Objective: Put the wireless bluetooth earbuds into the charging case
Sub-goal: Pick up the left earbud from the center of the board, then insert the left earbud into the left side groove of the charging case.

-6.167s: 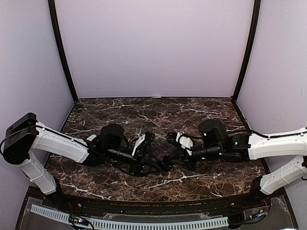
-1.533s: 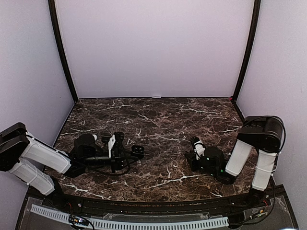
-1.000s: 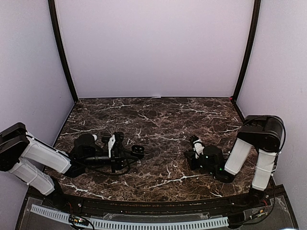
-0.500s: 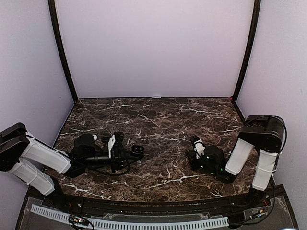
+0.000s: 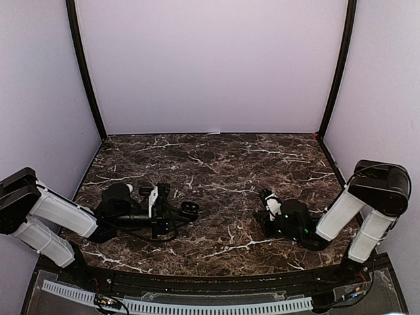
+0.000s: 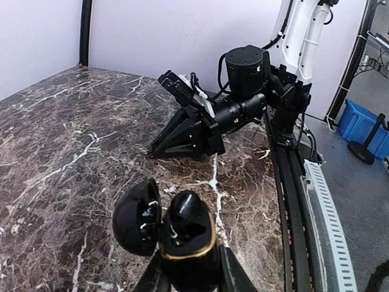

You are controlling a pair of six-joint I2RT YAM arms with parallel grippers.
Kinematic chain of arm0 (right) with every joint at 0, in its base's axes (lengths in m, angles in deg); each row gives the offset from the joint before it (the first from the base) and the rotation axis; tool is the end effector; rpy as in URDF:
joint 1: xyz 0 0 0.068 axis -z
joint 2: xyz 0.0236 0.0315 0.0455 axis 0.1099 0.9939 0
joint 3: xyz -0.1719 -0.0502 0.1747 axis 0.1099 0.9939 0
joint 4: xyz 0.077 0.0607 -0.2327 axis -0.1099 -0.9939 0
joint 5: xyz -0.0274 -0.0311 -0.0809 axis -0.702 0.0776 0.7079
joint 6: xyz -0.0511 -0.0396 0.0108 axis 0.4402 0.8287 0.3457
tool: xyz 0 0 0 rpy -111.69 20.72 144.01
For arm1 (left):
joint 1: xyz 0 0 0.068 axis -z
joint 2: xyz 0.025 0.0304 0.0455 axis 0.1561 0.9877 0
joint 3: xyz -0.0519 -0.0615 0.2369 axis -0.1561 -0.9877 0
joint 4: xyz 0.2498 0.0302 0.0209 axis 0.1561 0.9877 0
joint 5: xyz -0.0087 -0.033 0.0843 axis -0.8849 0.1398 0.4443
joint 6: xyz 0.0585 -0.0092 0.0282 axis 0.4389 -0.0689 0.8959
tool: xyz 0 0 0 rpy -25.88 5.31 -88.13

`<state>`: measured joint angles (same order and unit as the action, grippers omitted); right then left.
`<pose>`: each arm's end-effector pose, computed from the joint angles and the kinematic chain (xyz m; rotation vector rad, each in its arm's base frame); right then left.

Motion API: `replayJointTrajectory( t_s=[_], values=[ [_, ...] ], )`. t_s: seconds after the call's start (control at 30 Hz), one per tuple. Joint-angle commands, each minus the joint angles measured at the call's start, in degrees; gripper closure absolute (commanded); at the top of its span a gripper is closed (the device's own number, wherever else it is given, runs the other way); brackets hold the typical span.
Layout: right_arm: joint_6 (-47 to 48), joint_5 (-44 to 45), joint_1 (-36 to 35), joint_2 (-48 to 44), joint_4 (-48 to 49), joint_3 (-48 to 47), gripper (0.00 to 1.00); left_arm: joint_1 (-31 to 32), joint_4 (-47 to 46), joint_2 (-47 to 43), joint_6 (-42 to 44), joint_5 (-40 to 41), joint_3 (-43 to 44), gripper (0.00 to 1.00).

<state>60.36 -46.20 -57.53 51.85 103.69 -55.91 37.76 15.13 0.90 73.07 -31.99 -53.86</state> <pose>0.1676 0.1880 0.0674 -0.5600 1.9794 0.4195 0.1554 -0.2050 0.1526 1.0391 1.4658 -1.1274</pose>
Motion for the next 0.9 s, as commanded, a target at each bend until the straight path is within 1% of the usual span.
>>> replayJointTrajectory(
  t_s=[0.0,0.13,0.17,0.27,0.4,0.5,0.57,0.7,0.83,0.87],
  values=[
    [0.5,-0.8,-3.6,-6.2,-8.8,0.3,0.93,-0.3,-0.2,2.4,1.7,-6.5,2.3,0.82],
    [1.4,-1.3,-7.6,-15.2,-16.7,-0.3,0.93,-0.3,0.5,4.6,3.0,-12.5,3.5,0.82],
    [2.2,-3.1,-8.3,-17.0,-18.7,-0.6,0.93,-0.3,-0.5,5.0,3.4,-13.4,3.3,0.82],
    [5.3,-13.3,-9.3,-22.0,-26.5,-3.9,0.93,-0.3,-3.7,6.6,4.6,-18.2,2.4,0.83],
    [8.2,-21.9,-11.4,-26.3,-36.1,-8.1,0.93,-0.3,-6.3,9.9,6.3,-22.9,2.2,0.85],
    [10.3,-24.8,-13.5,-27.7,-41.0,-11.5,0.93,0.3,-5.8,11.4,9.3,-21.6,2.0,0.88],
    [11.8,-25.1,-15.1,-27.9,-43.8,-13.8,0.93,0.8,-4.1,11.5,11.3,-20.8,2.3,0.88],
    [14.6,-25.6,-17.6,-27.6,-47.5,-17.8,0.93,1.3,-4.0,12.0,13.1,-20.1,2.1,0.89],
    [17.0,-28.2,-19.0,-25.6,-50.8,-21.7,0.95,4.0,2.0,11.6,19.9,-14.7,2.9,0.9],
    [17.4,-28.7,-19.2,-24.8,-51.5,-22.8,0.95,5.0,3.1,11.5,21.2,-12.0,3.1,0.9]
  ],
)
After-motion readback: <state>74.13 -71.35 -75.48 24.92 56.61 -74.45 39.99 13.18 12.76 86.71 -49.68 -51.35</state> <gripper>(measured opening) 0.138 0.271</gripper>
